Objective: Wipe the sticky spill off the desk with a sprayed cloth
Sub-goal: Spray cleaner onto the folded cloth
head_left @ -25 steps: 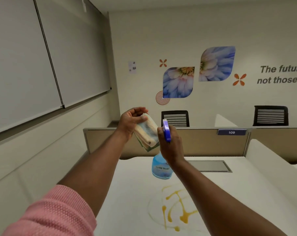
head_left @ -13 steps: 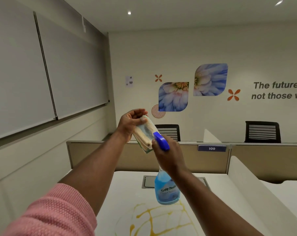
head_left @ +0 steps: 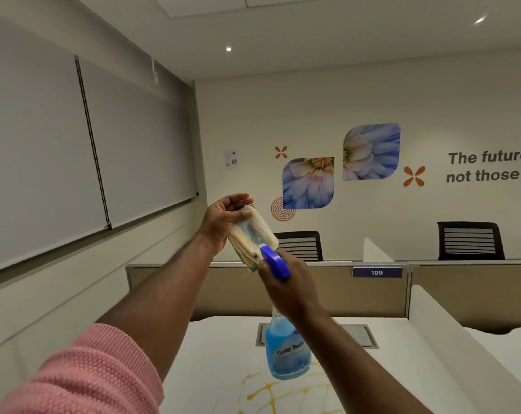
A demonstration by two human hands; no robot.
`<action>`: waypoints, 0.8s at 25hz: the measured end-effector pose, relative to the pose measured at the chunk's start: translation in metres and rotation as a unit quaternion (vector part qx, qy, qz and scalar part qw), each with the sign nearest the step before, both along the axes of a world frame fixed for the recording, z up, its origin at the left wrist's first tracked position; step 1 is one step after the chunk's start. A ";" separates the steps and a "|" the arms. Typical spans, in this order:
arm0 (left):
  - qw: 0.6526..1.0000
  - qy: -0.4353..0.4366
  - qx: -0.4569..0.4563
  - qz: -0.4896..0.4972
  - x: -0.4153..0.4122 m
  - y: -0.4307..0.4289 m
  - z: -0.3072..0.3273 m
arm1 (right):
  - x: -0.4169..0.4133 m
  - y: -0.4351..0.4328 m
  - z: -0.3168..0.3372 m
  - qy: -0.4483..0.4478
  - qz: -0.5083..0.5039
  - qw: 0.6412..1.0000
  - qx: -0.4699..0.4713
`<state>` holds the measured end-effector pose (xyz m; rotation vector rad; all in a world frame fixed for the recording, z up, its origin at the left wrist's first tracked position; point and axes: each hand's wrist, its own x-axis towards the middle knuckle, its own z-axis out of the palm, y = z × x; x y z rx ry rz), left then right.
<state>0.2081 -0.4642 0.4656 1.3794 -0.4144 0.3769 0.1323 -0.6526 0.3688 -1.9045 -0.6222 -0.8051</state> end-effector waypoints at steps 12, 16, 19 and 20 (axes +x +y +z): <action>1.000 0.007 -0.008 0.014 -0.020 0.016 0.007 | -0.013 -0.006 -0.014 0.035 -0.061 0.997 0.022; 1.000 0.007 -0.011 0.010 -0.020 0.013 0.005 | -0.013 -0.016 -0.029 0.048 -0.073 0.996 0.004; 1.000 0.008 -0.017 0.008 -0.018 0.009 0.003 | -0.015 -0.017 -0.037 0.040 -0.064 0.997 -0.007; 1.000 0.008 -0.018 0.007 -0.018 0.008 0.003 | -0.016 -0.016 -0.037 0.035 -0.059 0.998 -0.008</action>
